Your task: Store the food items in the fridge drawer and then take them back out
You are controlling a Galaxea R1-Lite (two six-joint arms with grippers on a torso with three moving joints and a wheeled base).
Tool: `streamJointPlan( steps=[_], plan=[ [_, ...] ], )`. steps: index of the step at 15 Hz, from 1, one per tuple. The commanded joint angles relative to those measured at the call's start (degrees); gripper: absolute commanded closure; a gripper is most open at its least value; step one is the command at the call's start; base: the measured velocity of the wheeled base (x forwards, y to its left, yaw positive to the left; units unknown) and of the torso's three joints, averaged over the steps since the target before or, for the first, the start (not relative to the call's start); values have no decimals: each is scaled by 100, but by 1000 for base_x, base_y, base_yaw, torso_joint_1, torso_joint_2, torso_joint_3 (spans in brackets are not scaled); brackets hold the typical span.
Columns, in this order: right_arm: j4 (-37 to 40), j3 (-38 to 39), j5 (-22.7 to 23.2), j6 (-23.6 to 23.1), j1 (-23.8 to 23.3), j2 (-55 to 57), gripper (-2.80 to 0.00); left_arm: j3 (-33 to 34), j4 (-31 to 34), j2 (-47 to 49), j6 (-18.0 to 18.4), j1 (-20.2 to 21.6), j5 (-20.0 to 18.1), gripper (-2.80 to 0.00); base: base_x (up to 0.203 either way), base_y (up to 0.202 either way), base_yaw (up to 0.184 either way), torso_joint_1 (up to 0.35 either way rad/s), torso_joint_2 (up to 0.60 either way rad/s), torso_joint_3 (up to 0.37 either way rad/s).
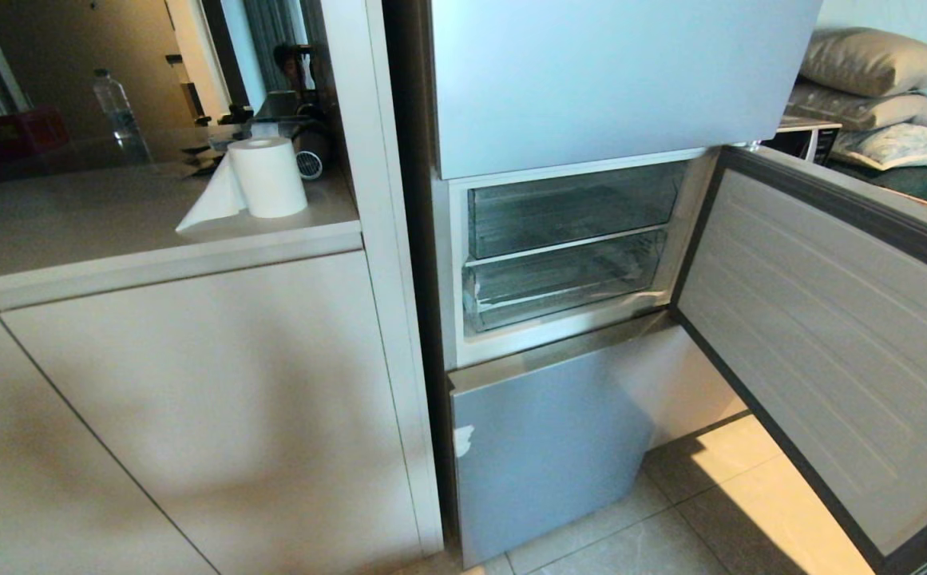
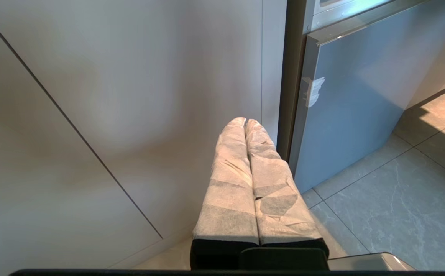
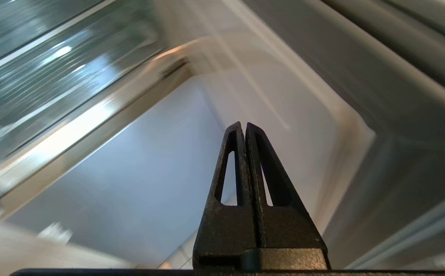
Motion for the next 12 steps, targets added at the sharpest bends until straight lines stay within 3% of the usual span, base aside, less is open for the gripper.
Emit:
streamJointPlan(
  steps=[1, 4, 6, 9, 12],
  plan=[
    [-13, -16, -36, -9, -185, 67, 0, -3, 12, -4, 12, 2, 7, 0, 0, 0, 0, 0, 0, 0],
    [-75, -257, -595, 24, -224, 534, 0, 6, -15, -4, -67, 2, 113, 0, 0, 0, 0, 0, 0, 0],
    [-367, -209, -759, 103, -600, 589, 0, 0, -6, -4, -181, 2, 113, 0, 0, 0, 0, 0, 0, 0],
    [-495, 55, -706, 63, -779, 254, 0, 6, -15, -4, -243, 2, 122, 0, 0, 0, 0, 0, 0, 0],
    [-472, 628, -115, -421, -772, -1034, 0, 6, -15, -4, -287, 2, 122, 0, 0, 0, 0, 0, 0, 0]
  ],
)
